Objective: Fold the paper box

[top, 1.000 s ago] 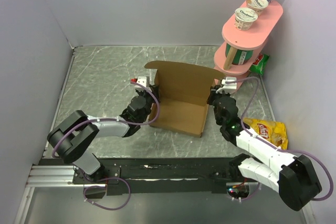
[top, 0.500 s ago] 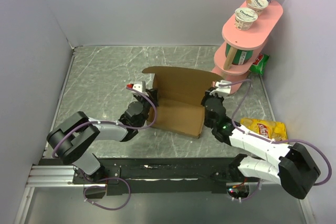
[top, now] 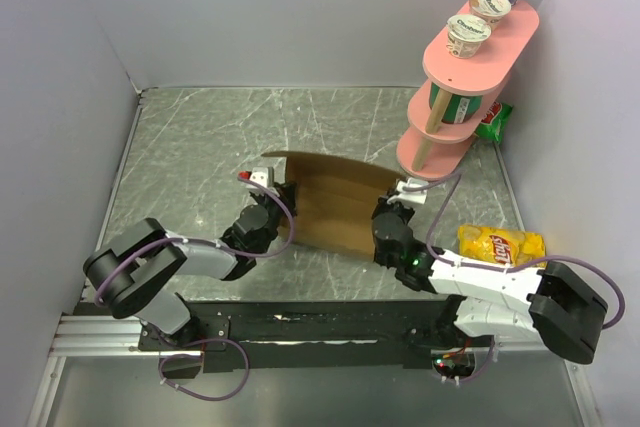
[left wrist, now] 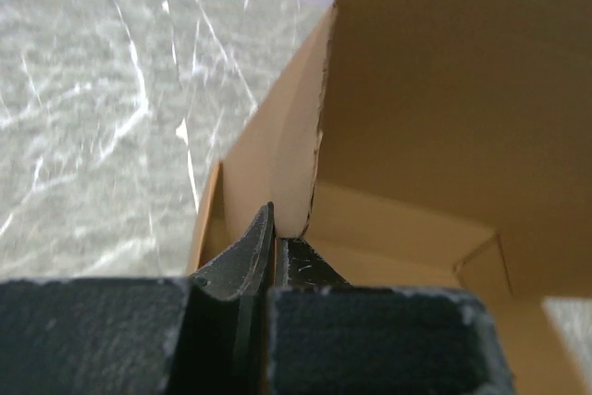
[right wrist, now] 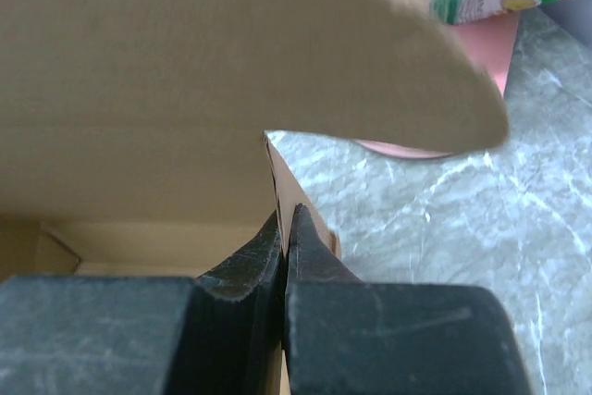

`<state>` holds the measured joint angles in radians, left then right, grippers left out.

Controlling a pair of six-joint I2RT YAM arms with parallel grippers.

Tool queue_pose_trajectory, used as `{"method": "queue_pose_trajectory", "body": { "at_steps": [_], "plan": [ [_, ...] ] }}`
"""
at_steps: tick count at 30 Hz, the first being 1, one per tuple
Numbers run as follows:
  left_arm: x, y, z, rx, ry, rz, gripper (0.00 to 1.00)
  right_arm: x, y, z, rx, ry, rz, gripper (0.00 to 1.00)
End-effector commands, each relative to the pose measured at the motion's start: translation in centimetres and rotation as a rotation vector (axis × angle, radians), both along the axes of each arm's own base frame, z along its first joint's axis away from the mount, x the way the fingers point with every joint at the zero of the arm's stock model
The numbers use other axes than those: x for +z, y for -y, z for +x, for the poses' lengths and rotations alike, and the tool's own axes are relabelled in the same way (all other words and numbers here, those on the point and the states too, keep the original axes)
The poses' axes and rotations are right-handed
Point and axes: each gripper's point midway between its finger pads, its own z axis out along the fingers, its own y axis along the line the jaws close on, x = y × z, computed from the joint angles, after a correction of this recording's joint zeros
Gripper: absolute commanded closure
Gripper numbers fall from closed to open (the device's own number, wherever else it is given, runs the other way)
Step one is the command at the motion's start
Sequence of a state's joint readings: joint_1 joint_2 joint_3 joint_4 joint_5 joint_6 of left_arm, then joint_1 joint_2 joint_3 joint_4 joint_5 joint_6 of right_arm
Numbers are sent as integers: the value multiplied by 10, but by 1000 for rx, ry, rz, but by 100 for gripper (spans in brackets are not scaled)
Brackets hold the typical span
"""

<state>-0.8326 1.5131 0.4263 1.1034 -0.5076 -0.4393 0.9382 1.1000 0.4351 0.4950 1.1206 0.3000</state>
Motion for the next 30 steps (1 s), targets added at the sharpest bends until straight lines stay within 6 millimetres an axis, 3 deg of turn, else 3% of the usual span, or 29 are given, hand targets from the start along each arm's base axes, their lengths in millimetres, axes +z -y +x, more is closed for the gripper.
{"method": "queue_pose_trajectory", "body": {
  "at_steps": [1,8,10,17,19,20,21,23,25,26,27,28,30],
  "plan": [
    [-22,40,-43,-248,-69,3,99,-35,-53,-22,246,-59,77,100],
    [-27,29,-52,-242,-85,-13,98,-59,-54,-37,217,-127,36,100],
    [-25,26,-58,-260,-76,-11,87,-64,-50,-38,181,-139,22,100],
    [10,4,-78,-282,-12,-38,45,-65,-41,-38,105,-139,6,100],
    [5,-3,-88,-298,-25,-26,33,-68,-38,-39,91,-143,8,100],
    [16,-9,-93,-300,3,-55,28,-69,-37,-39,87,-142,9,100],
    [0,-15,-98,-299,-36,-26,25,-71,-36,-39,83,-144,7,100],
    [6,-22,-109,-321,-24,-48,24,-73,-35,-40,77,-147,9,100],
    [-11,-27,-121,-352,-76,-28,22,-76,-34,-40,69,-154,4,100],
    [4,-30,-127,-371,-39,-67,22,-76,-33,-40,61,-152,2,100],
    [3,-31,-133,-394,-38,-71,22,-75,-31,-40,52,-155,-5,100],
    [-7,-34,-139,-406,-72,-39,22,-75,-30,-41,49,-159,-5,100],
    [20,-37,-149,-442,-12,-80,23,-76,-28,-41,34,-154,3,100]
  ]
}}
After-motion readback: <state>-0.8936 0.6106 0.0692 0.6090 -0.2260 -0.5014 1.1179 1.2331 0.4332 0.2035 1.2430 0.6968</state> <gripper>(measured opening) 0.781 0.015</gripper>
